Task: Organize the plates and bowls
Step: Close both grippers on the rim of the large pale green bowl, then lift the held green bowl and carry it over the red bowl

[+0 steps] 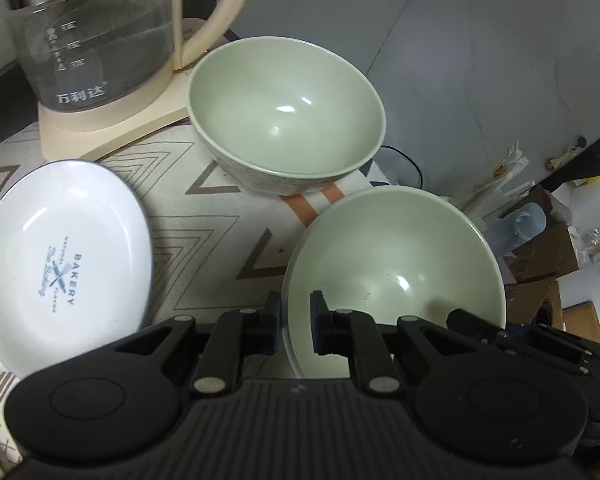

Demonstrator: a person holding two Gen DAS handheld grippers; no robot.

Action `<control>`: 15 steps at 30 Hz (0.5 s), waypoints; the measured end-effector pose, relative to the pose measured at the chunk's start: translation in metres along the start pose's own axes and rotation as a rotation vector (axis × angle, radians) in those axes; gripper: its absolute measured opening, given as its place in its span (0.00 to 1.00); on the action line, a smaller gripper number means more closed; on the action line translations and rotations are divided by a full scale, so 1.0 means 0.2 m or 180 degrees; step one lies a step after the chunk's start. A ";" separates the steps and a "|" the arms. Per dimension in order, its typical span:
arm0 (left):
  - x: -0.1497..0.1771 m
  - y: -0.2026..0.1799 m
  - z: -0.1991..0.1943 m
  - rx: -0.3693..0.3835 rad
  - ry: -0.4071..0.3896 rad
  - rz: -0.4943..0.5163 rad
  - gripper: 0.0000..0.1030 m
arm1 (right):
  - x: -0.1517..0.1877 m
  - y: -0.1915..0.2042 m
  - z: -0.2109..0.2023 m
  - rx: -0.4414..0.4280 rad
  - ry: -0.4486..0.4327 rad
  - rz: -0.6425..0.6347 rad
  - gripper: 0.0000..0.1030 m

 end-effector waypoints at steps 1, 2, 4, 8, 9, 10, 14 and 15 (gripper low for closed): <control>0.00 0.01 0.00 0.0002 -0.0001 -0.0020 0.13 | -0.01 0.01 0.00 0.0010 -0.0012 -0.0024 0.17; 0.00 0.01 -0.01 0.0005 -0.0008 -0.0028 0.13 | -0.01 0.02 0.00 0.0018 -0.0025 -0.0049 0.17; 0.00 0.01 -0.05 0.0014 -0.0047 -0.0034 0.13 | -0.02 0.03 -0.01 0.0020 -0.0053 -0.0072 0.17; -0.02 0.03 -0.14 0.0061 -0.0187 -0.0075 0.13 | -0.06 0.06 -0.07 -0.0028 -0.0141 -0.0083 0.17; -0.02 0.04 -0.17 0.0065 -0.0217 -0.0093 0.13 | -0.07 0.06 -0.08 -0.0042 -0.0169 -0.0090 0.17; -0.02 0.04 -0.19 0.0062 -0.0253 -0.0103 0.13 | -0.08 0.07 -0.10 -0.0057 -0.0196 -0.0098 0.17; -0.02 0.07 -0.30 0.0022 -0.0439 -0.0087 0.12 | -0.12 0.14 -0.16 -0.0105 -0.0289 -0.0143 0.17; -0.02 0.08 -0.33 0.0024 -0.0478 -0.0097 0.12 | -0.12 0.16 -0.17 -0.0116 -0.0312 -0.0163 0.17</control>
Point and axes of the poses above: each gripper's, at about its wrist camera, not at the fingertips, and z roughly the way its jaws point, y to its left, x to its underside, the point moved 3 cm from there along z, roughly the way its jaws point, and after that the axes turned 3 degrees about -y, right-handed, at the moved point
